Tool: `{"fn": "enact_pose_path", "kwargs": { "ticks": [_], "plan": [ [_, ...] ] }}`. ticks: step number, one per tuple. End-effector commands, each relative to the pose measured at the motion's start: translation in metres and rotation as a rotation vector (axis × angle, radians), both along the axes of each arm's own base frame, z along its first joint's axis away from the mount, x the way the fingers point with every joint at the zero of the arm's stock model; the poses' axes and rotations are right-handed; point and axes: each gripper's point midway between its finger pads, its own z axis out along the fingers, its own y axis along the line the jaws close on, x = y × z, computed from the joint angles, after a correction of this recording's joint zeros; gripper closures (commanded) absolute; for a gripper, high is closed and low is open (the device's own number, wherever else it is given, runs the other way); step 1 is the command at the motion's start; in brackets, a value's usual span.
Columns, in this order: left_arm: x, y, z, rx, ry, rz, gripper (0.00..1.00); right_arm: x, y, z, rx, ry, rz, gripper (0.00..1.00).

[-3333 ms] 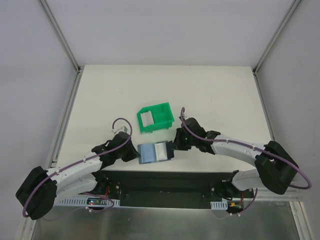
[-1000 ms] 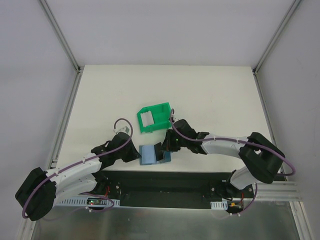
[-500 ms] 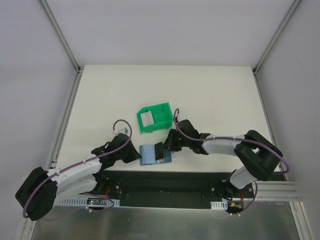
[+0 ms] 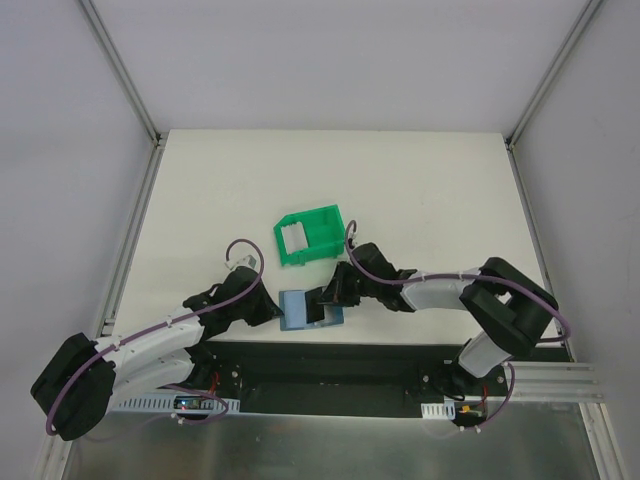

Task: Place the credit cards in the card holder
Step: Insert the credit card into the card holder.

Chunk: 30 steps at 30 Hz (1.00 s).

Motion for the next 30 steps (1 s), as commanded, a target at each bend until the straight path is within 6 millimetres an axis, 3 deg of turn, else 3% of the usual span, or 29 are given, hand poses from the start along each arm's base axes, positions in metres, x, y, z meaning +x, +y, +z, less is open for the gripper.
{"fn": "enact_pose_path", "kwargs": {
  "ticks": [1,11,21,23,27,28,30],
  "plan": [
    [0.002,0.002,-0.003,0.014,0.001,0.021,1.0,-0.012,0.005,-0.011,-0.009,0.028,0.023,1.0],
    [0.002,0.002,-0.003,0.014,0.001,0.023,1.0,-0.014,0.005,-0.018,-0.019,0.039,0.003,0.99],
    [0.004,0.0,0.0,0.007,-0.005,0.017,1.0,-0.009,0.038,-0.01,0.044,0.032,0.013,0.96],
    [0.004,0.0,0.0,0.007,-0.008,0.017,1.0,-0.008,0.037,-0.007,0.044,0.011,0.015,0.93],
    [0.004,0.0,0.001,0.006,-0.01,0.019,1.0,-0.003,0.02,-0.002,-0.031,-0.05,-0.001,0.76],
    [0.004,0.0,0.001,0.006,-0.011,0.018,1.0,-0.003,0.013,-0.004,-0.068,-0.059,-0.004,0.68],
    [0.004,0.0,0.001,0.007,-0.012,0.012,1.0,-0.001,0.006,-0.003,-0.107,-0.084,-0.006,0.63]
  ]
}}
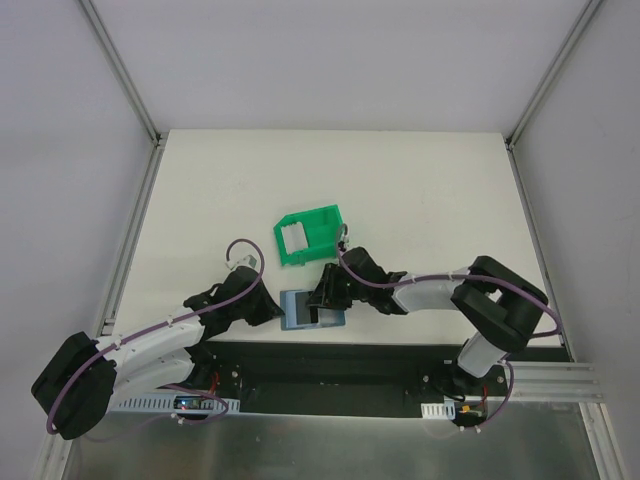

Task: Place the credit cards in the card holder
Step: Insert the credit card into the card holder.

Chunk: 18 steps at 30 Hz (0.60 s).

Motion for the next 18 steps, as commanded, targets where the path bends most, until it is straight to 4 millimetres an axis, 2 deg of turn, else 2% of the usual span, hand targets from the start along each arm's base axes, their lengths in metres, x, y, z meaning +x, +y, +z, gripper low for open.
{"fn": "enact_pose_path", "kwargs": {
  "ticks": [1,5,8,12,18],
  "plan": [
    [0.003,0.001,0.001,0.012,-0.014,0.0,1.0,0.004,-0.018,0.004,-0.114,-0.08,0.003,0.6],
    [0.004,0.0,0.003,0.012,-0.02,-0.006,1.0,-0.002,-0.013,0.004,-0.117,-0.059,0.037,0.57],
    [0.003,-0.001,0.004,0.009,-0.022,-0.007,1.0,-0.006,-0.001,0.006,-0.104,-0.051,0.077,0.57],
    [0.003,0.0,0.004,0.007,-0.022,-0.006,1.0,-0.009,0.011,0.011,-0.102,-0.061,0.12,0.65],
    [0.005,-0.002,0.008,0.003,-0.037,-0.011,1.0,-0.014,0.026,0.021,-0.143,-0.079,0.174,0.65]
  ]
}}
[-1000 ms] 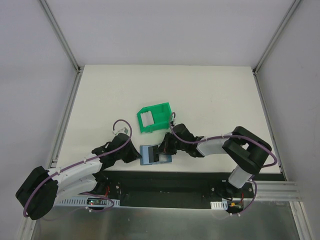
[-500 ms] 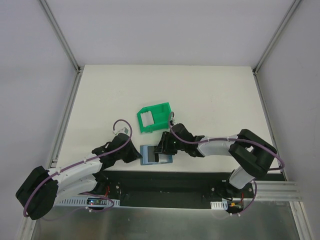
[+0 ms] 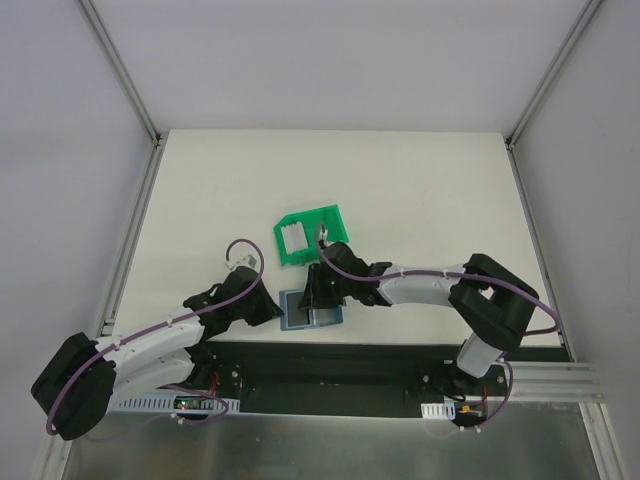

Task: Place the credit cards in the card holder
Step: Insert the credit card into the card holder.

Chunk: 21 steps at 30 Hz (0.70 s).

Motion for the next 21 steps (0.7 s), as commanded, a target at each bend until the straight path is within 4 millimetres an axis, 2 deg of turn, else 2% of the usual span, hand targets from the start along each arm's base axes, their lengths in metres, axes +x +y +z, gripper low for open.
{"fn": "enact_pose_path", "kwargs": {
  "ticks": [1,5,10,11,18,21],
  "plan": [
    [0.006,-0.002,0.007,0.004,-0.034,-0.007,1.0,-0.005,0.018,0.015,0.0,-0.026,0.069,0.66],
    [0.005,-0.002,0.007,0.003,-0.036,-0.012,1.0,-0.004,0.023,0.017,-0.002,-0.025,0.075,0.66],
    [0.005,0.0,0.007,0.001,-0.046,-0.003,1.0,0.01,0.007,0.026,-0.049,-0.102,0.057,0.64],
    [0.006,0.001,0.008,-0.001,-0.051,0.0,1.0,0.013,-0.002,0.029,-0.073,-0.112,0.052,0.62],
    [0.007,0.001,0.011,-0.003,-0.06,0.004,1.0,0.05,-0.039,0.086,-0.141,-0.301,0.018,0.49],
    [0.007,0.001,0.012,0.0,-0.063,0.0,1.0,0.079,-0.064,0.103,-0.207,-0.377,-0.058,0.45]
  ]
}}
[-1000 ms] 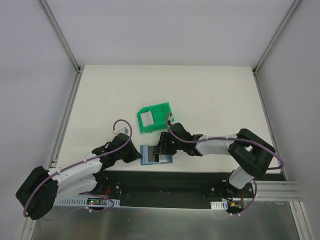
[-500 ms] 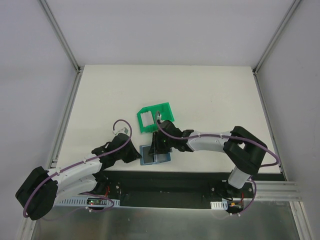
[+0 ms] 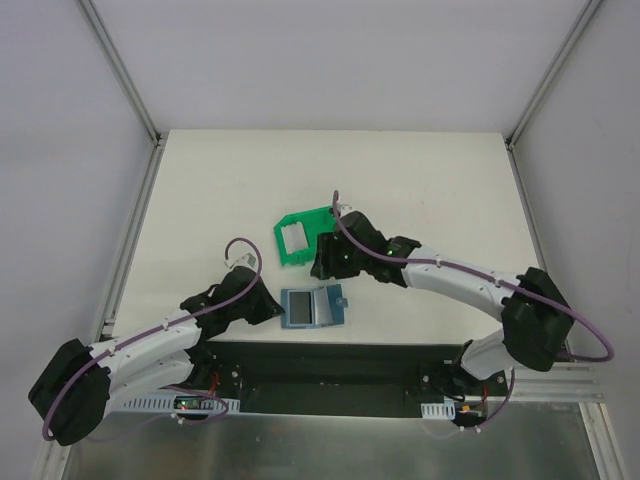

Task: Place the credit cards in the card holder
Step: Insert the credit card into the card holder, then move the storage box to the center of the board.

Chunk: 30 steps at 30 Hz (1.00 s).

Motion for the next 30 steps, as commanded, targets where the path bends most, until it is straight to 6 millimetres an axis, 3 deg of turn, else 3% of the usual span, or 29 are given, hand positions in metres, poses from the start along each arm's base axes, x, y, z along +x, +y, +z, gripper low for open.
{"fn": "enact_pose_path", "kwargs": {
  "ticks": [1,5,11,20,30],
  "plan": [
    [0.005,0.002,0.004,0.022,-0.034,0.002,1.0,0.045,-0.039,0.041,-0.093,-0.174,-0.088,0.43],
    [0.007,0.002,0.007,0.02,-0.043,-0.001,1.0,0.077,-0.064,0.043,-0.155,-0.175,-0.152,0.41],
    [0.007,0.001,0.008,0.022,-0.043,-0.009,1.0,0.116,-0.065,0.033,-0.145,-0.135,-0.141,0.41],
    [0.007,0.0,0.01,0.03,-0.042,-0.021,1.0,0.143,-0.049,0.005,-0.201,-0.078,-0.076,0.43],
    [0.006,-0.001,0.011,0.029,-0.032,-0.028,1.0,0.159,-0.073,-0.003,-0.317,-0.138,-0.1,0.64]
  ]
}}
